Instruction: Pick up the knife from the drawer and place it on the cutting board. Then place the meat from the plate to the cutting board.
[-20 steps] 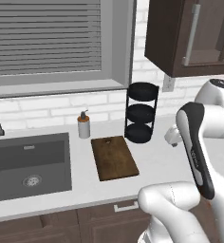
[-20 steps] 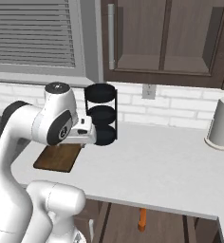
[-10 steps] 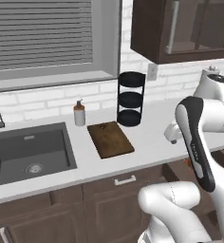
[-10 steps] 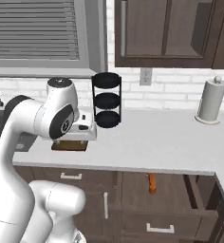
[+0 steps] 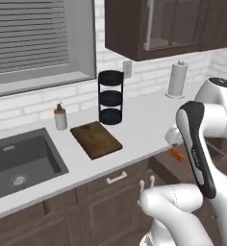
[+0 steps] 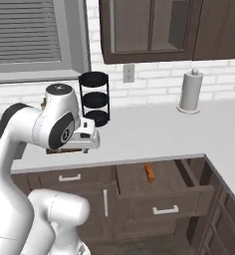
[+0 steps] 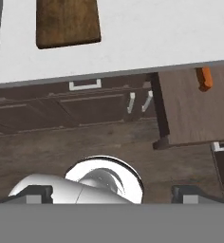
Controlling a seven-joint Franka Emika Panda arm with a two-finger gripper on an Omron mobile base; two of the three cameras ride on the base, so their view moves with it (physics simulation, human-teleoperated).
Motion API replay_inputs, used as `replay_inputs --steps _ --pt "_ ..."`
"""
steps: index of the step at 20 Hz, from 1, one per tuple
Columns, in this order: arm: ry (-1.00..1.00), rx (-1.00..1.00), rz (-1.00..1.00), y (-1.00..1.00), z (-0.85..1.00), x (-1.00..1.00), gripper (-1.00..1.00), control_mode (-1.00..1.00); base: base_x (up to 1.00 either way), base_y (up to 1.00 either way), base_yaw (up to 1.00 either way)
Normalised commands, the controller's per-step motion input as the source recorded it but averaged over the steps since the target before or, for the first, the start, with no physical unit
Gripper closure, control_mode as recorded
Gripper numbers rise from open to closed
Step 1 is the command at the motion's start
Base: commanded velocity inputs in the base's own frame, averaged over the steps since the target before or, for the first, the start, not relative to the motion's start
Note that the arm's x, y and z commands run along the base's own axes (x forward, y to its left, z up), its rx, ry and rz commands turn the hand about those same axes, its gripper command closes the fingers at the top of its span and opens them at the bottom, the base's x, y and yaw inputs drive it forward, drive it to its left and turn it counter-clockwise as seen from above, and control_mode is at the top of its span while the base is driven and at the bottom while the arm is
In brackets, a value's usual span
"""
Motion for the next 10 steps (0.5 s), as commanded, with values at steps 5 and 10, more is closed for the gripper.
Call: replay_inputs --steps 5,10 --pt "0.0 0.0 0.0 0.0 0.0 0.0 -1.0 1.0 0.06 0.16 -0.41" --pt "0.0 0.0 0.0 0.0 0.0 0.0 -1.0 1.0 0.16 0.23 -0.3"
